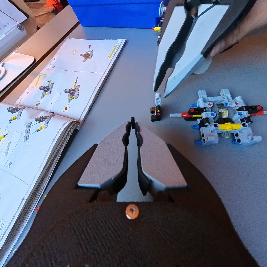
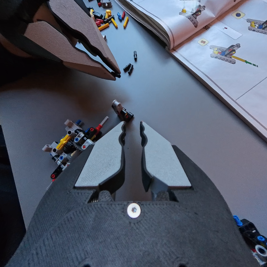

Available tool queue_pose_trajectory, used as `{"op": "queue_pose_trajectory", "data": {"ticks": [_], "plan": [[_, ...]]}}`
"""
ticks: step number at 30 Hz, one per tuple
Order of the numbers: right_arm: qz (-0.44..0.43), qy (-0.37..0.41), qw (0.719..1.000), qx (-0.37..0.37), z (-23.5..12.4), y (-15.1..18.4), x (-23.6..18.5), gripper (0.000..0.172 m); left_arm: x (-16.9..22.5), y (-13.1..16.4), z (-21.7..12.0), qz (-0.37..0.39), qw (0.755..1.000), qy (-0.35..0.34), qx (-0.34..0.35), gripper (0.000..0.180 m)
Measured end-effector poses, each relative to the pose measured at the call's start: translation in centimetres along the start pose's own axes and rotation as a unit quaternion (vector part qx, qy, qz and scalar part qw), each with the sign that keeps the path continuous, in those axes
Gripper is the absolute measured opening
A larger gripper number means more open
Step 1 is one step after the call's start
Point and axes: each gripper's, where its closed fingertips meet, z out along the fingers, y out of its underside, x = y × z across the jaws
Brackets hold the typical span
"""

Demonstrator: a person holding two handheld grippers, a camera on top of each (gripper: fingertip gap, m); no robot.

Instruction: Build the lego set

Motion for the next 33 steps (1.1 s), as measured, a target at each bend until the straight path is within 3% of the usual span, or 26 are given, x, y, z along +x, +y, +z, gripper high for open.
{"op": "queue_pose_trajectory", "data": {"ticks": [5,14,22,28,33], "plan": [[-0.035,-0.032,0.998,0.033,-0.3,-0.8,-0.8,0.021,0.6,0.1,0.0,0.004,1.0,0.021,-0.002,0.002],[-0.16,-0.087,0.983,0.002,1.2,-1.8,-1.5,0.03,2.9,0.7,-0.1,-0.017,0.994,0.11,-0.021,0.003],[-0.173,-0.112,0.977,-0.044,2.5,-0.3,-2.0,0.005,2.8,0.7,-0.2,-0.038,0.991,0.127,-0.02,0.003],[-0.055,-0.19,0.98,-0.021,2.0,-2.2,-2.1,0.005,2.1,0.8,-0.4,-0.039,0.993,0.107,-0.018,0.003],[0.05,-0.294,0.953,0.043,0.0,-4.9,-1.9,0.005,1.1,-0.1,-1.2,-0.054,0.994,0.091,0.017,0.003]]}}
